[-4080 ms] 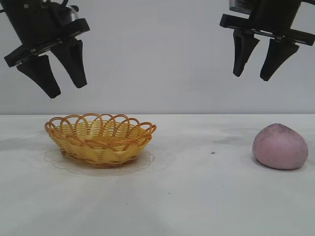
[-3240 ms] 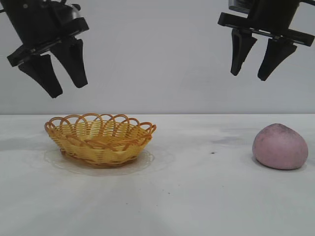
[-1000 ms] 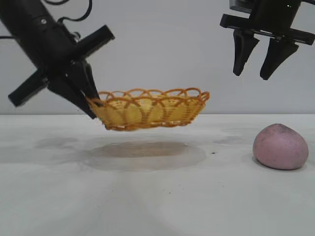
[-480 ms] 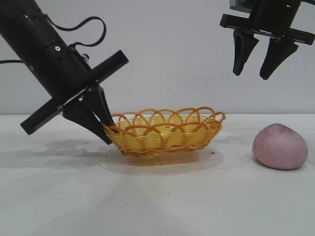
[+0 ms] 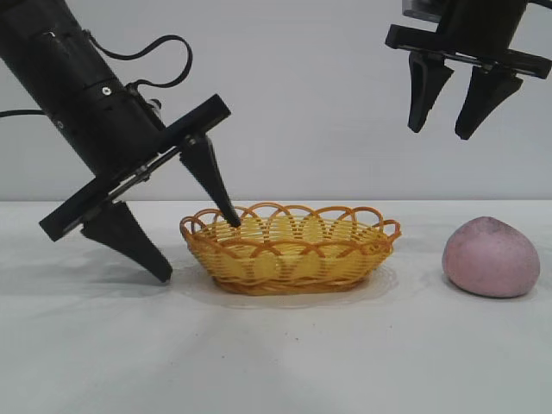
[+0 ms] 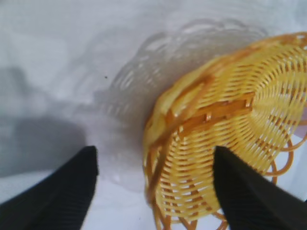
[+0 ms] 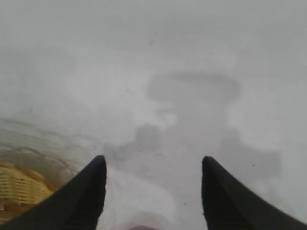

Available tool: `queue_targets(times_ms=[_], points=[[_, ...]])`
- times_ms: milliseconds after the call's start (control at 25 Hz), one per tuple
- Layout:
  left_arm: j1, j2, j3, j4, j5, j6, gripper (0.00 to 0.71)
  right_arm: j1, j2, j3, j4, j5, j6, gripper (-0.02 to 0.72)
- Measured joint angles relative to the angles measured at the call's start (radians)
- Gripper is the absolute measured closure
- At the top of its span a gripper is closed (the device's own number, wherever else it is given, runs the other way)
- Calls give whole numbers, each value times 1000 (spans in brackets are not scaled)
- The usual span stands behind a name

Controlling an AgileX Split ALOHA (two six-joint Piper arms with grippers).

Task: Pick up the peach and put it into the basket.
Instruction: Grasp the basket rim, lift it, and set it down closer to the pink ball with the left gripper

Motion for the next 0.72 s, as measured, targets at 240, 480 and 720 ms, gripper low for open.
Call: queue_targets(times_ms=[240,480,720], points=[[65,-16,-73,119,194,21,183,0,0,0,0,0,0,326],[89,-32,-235,378,337,-9,183,0,0,0,0,0,0,326],[91,-32,-410,790,413,-193,183,0,0,0,0,0,0,326]])
